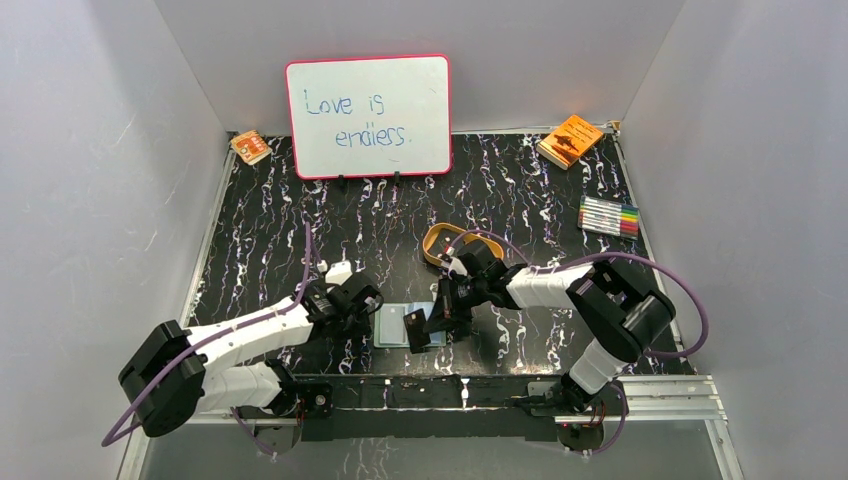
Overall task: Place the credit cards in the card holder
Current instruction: Insert the credit card into the card holder.
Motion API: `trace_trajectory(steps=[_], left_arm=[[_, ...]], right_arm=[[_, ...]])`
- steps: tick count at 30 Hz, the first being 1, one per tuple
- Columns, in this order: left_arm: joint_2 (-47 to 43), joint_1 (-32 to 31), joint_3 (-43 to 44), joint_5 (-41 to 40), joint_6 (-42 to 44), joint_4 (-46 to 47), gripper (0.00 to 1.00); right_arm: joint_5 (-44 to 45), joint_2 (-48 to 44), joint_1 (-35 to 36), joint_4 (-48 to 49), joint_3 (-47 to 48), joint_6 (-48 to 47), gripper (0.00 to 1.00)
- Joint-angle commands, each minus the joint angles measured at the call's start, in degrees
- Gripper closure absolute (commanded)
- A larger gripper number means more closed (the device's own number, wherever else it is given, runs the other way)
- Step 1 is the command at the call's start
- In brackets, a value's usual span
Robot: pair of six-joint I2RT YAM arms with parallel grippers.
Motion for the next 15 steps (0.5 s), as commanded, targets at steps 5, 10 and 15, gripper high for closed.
trace_trajectory(steps=[5, 10, 15], left_arm=[[0.55, 0.32, -1.33, 1.09, 0.46, 0.76, 0.67], [0.84, 0.32, -1.85, 1.47, 0.72, 1.26, 0.68], [1.64, 0.3, -2.13, 2.01, 1.12, 2.39, 0.7]], right_arm=[[0.73, 1.8, -0.03, 4.49, 1.84, 1.32, 1.0], [0.96, 2.35, 0.01, 5.74, 2.18, 2.31, 1.0], [0.44, 3.32, 0.16, 6.21, 3.08, 2.54, 1.0]])
